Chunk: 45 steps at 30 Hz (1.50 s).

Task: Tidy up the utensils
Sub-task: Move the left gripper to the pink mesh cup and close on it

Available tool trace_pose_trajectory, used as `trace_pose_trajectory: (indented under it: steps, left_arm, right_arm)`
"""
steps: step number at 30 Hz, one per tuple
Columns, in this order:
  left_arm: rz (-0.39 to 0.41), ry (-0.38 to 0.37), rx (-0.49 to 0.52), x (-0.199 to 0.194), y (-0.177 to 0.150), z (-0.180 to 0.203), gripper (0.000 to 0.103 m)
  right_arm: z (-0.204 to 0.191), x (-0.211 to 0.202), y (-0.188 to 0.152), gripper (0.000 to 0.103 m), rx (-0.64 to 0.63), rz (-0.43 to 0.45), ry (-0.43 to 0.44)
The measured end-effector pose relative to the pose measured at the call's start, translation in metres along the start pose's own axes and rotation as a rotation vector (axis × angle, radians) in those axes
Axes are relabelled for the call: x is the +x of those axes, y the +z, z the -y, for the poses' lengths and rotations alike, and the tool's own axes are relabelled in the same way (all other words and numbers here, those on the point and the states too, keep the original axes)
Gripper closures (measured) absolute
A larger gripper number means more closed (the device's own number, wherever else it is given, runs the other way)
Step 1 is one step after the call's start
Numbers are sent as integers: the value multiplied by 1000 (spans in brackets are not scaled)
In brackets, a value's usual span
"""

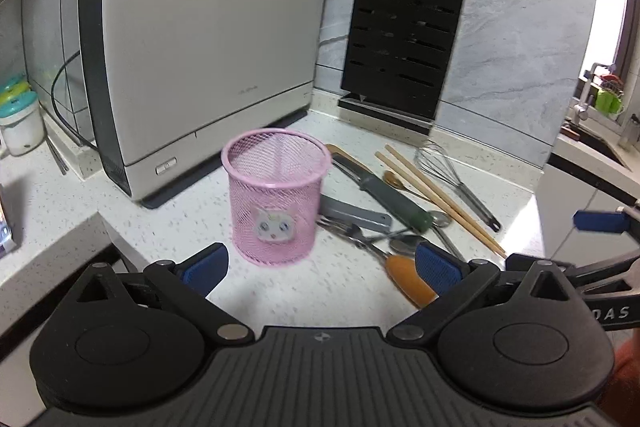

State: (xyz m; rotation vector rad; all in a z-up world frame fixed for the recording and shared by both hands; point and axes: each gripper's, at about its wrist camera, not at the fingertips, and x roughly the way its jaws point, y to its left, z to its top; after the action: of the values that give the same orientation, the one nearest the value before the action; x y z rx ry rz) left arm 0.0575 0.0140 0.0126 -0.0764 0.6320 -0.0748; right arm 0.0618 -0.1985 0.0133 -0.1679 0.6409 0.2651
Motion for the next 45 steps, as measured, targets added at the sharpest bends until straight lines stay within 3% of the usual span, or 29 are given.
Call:
trace_pose_trajectory:
  steps: [9,13,21,31,36,45]
  left_arm:
    - [0,17,26,27,16,-15,0]
    - [-13,-40,17,42,20,-24,0]
    - [74,-39,56,54,22,-37,0]
    - [99,-48,40,77,6,-43,0]
    - [129,-39,73,78,7,-36,0]
    - [100,-22,66,81,17,-33,0]
  right_arm:
    - [-1,36,30,3,-74,-40,64]
    - [-4,54,40,3,-88,-79,96]
    - [-10,84,53,3,-143,-94,122]
    - [-7,113,50,3,-61,-80,184]
    - [-1,123,48,3,-25,-65,181]
    - [11,133,49,3,-30,-72,162]
